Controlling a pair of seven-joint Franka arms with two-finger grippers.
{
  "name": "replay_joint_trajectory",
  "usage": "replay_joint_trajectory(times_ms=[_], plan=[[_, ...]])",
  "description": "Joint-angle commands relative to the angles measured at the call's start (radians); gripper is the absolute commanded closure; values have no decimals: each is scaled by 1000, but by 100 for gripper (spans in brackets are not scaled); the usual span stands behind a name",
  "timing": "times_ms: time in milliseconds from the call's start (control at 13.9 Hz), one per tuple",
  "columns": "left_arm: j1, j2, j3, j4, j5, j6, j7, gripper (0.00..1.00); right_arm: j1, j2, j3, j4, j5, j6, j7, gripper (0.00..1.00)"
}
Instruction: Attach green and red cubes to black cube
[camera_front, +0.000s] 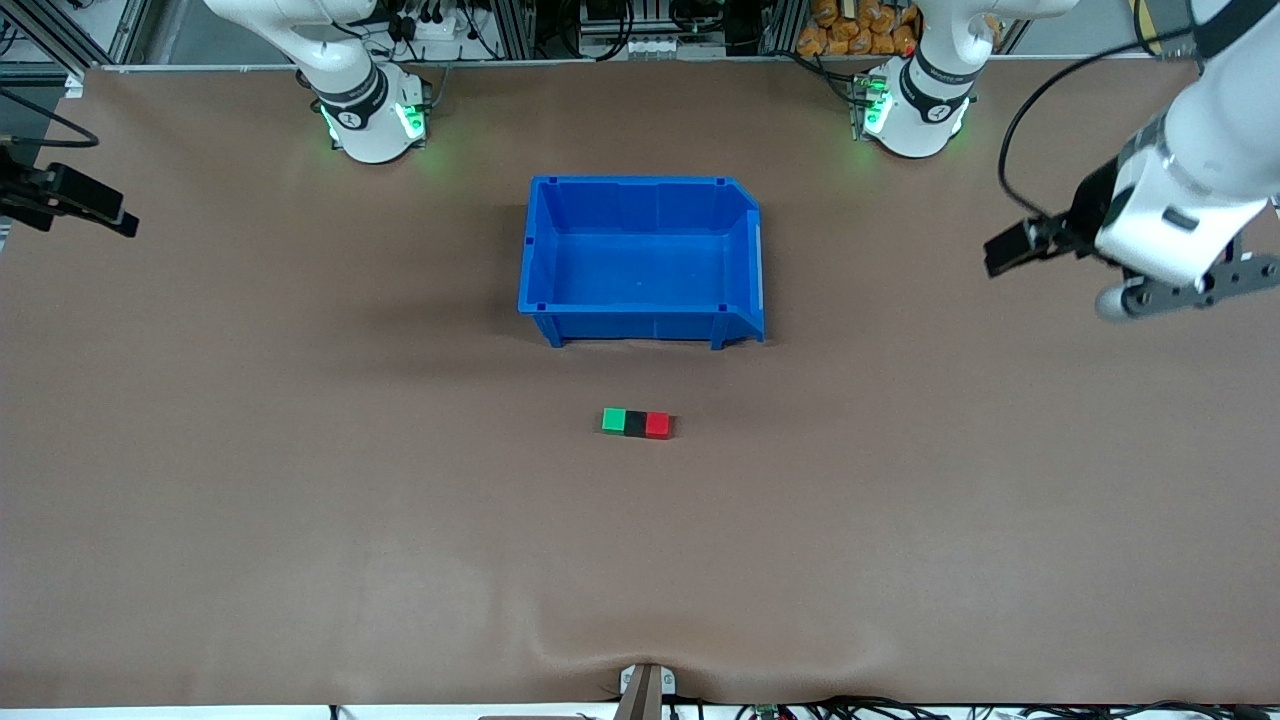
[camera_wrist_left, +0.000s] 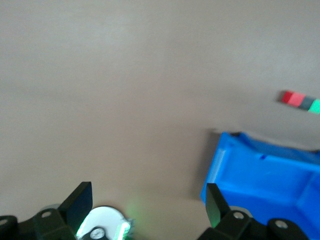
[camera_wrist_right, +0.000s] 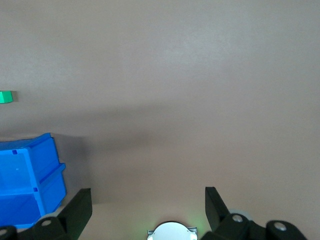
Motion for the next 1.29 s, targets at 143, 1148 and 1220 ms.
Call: replay_joint_trajectory(times_ms=[143, 1148, 1220], plan=[[52, -410, 13, -521, 21, 221, 224, 0, 35, -15, -26, -7, -12, 3, -10, 0], [77, -296, 15, -268, 21, 42, 219, 0, 35, -18, -17, -10, -13, -3, -10, 0], [77, -296, 15, -268, 21, 43, 219, 0, 35, -18, -16, -10, -13, -6, -10, 0]])
